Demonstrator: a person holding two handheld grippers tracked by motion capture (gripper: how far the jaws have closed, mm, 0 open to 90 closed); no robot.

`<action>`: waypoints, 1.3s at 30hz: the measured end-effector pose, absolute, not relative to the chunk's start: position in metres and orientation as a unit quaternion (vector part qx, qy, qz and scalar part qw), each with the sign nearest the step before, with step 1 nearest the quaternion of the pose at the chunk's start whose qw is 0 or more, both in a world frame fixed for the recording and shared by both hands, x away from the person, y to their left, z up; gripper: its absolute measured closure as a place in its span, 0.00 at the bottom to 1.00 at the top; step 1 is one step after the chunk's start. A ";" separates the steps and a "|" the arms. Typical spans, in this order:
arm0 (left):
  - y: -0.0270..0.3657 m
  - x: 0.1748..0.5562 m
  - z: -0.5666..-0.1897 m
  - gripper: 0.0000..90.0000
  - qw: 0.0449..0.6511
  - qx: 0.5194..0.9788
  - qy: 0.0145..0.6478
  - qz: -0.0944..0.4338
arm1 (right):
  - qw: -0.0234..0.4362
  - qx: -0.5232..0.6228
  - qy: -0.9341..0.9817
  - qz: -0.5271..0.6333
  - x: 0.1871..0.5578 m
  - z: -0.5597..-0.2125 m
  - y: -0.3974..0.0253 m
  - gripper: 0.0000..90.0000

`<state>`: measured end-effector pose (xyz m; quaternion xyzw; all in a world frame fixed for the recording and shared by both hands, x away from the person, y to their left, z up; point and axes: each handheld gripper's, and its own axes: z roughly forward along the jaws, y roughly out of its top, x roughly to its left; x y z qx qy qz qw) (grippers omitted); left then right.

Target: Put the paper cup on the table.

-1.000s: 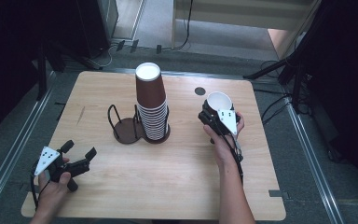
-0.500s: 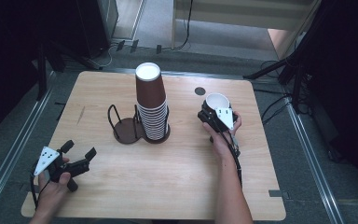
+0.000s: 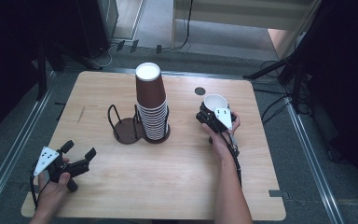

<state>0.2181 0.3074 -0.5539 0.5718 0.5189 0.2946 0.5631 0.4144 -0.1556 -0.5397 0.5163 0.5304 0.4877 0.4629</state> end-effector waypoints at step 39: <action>0.306 0.218 -0.554 0.01 0.558 0.577 0.516 0.299 | 0.435 0.507 0.540 0.513 0.376 -0.518 -0.175 0.00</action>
